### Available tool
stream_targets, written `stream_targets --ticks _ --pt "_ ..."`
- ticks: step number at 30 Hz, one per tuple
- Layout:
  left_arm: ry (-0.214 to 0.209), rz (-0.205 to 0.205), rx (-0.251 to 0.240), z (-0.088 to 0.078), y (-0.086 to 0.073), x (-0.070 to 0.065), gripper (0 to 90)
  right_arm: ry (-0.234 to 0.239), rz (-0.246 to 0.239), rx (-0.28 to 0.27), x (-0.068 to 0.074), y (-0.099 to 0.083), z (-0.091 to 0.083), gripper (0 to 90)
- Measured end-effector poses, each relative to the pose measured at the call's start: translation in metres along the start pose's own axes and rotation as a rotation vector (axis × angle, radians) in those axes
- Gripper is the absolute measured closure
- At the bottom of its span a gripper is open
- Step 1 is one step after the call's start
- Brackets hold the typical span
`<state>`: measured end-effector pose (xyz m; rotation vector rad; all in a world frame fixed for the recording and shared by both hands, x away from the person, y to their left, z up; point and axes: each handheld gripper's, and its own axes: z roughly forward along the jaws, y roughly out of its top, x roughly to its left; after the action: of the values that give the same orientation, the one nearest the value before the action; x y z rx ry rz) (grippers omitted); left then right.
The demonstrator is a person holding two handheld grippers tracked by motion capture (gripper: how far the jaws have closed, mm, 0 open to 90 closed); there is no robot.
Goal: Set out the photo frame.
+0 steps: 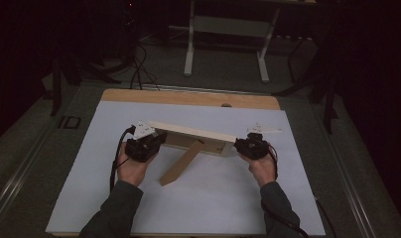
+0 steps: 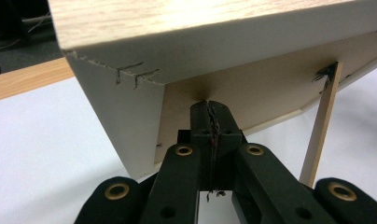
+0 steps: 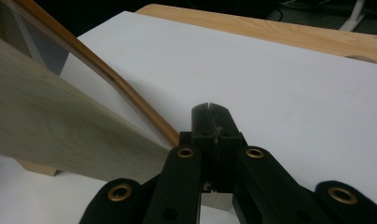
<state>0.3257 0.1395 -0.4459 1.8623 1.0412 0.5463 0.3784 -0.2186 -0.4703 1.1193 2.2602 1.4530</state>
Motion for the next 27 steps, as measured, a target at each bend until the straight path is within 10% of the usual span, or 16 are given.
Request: stream_targets --ticks 27 --pt "0.008 -0.004 0.023 0.012 0.004 -0.001 90.0 0.012 -0.025 0.007 0.005 0.001 0.000 90.0"
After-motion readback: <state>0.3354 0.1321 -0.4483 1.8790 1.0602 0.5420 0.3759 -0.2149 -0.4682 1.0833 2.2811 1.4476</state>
